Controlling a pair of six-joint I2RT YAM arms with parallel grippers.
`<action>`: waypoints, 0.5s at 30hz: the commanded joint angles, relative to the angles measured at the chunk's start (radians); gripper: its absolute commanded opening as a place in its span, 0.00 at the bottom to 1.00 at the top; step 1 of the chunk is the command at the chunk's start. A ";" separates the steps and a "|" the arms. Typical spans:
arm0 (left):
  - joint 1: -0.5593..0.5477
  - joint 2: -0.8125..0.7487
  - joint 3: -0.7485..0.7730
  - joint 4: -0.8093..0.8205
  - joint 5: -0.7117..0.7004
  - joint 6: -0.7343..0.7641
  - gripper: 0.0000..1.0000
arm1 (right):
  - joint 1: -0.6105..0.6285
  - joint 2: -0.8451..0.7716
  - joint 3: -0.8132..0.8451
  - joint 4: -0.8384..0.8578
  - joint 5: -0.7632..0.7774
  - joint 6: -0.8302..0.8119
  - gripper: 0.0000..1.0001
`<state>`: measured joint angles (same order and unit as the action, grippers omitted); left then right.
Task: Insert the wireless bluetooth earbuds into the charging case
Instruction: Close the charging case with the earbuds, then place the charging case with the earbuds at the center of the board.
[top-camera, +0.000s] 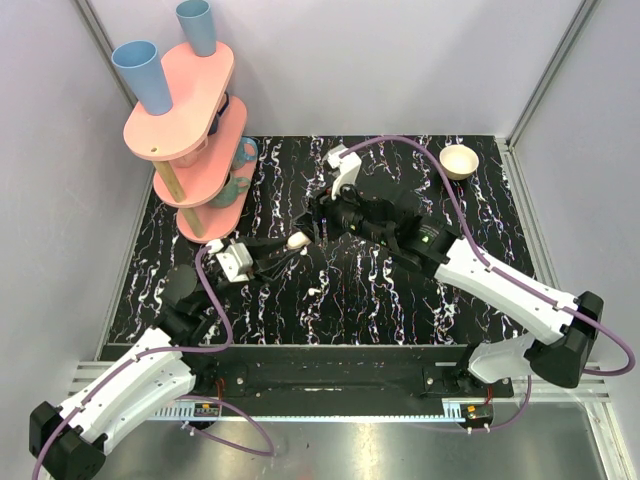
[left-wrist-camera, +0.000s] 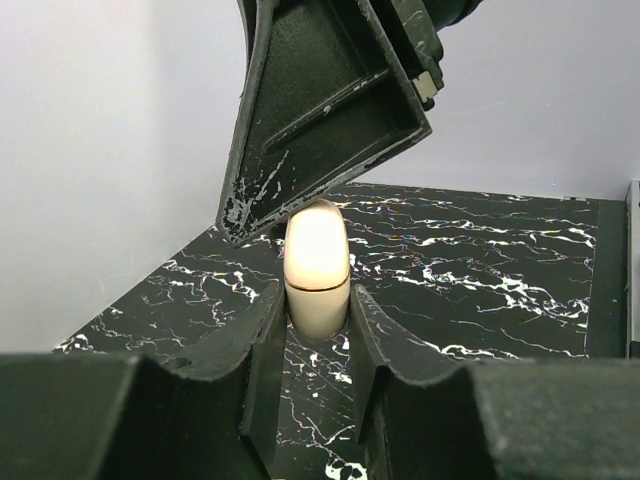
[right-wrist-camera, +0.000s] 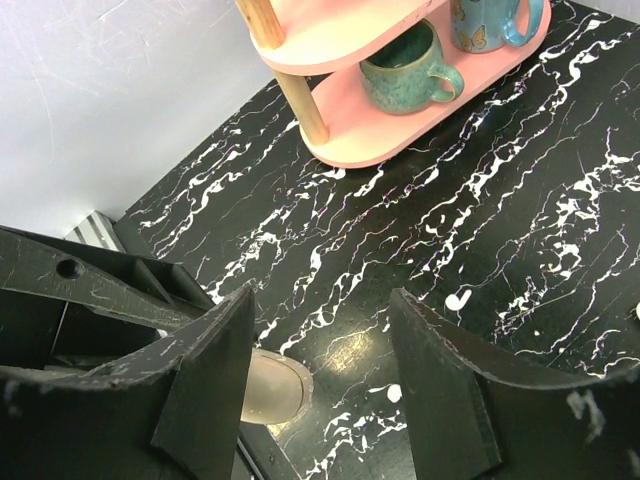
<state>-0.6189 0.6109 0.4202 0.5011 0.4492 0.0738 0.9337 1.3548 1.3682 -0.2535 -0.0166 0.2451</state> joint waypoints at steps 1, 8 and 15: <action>-0.002 -0.003 0.038 0.033 -0.058 -0.025 0.00 | -0.003 -0.043 -0.004 0.005 0.067 -0.029 0.64; 0.013 0.088 0.115 -0.128 -0.168 -0.242 0.00 | -0.024 -0.077 -0.056 0.036 0.369 -0.004 0.70; 0.116 0.171 0.088 -0.134 -0.136 -0.440 0.00 | -0.075 -0.131 -0.152 0.048 0.377 0.062 0.72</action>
<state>-0.5682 0.7692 0.5022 0.3618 0.3241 -0.2146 0.8768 1.2736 1.2537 -0.2459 0.3058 0.2646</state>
